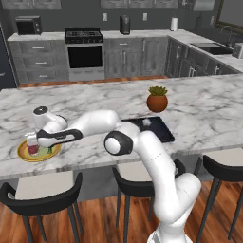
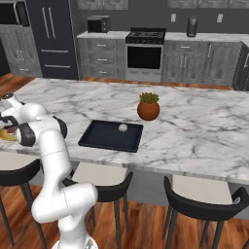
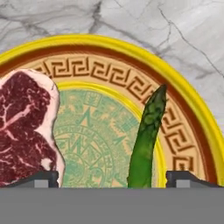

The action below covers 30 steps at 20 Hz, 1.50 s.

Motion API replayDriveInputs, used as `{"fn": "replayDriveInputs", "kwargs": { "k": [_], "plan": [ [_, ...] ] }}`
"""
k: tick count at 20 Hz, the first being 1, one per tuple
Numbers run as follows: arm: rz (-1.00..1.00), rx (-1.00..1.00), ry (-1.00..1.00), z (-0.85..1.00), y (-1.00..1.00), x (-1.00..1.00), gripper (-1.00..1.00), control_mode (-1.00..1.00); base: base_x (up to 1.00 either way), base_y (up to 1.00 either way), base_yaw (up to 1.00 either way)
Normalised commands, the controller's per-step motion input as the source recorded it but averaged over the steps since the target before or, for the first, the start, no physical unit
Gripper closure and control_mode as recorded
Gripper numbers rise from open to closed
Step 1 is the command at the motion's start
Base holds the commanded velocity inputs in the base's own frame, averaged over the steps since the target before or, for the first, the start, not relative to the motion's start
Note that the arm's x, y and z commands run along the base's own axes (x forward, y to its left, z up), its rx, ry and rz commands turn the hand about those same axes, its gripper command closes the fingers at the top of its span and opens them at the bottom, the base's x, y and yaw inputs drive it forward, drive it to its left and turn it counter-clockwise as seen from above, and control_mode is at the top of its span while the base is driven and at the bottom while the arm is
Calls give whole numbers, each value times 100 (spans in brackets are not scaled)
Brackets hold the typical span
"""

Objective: Create a steak meal by picking up the steak and asparagus from the tray and placing them on the plate. Leave the garlic on the tray.

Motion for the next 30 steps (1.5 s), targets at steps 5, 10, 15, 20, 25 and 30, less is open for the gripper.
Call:
{"fn": "replayDriveInputs", "kwargs": {
  "k": [5,10,15,20,25,30],
  "plan": [
    [0,0,-1,0,-58,-35,-100,-100,0,0,0],
    [0,4,-6,8,-90,-51,-100,-100,0,0,0],
    [0,20,-21,67,-75,-32,-100,-100,0,0,0],
    [4,18,-26,80,-57,-57,-100,-100,0,0,0],
    [7,17,-24,50,-61,-70,-100,-100,0,0,0],
    [12,17,-21,49,-51,-51,-100,-100,0,0,0]
  ]
}}
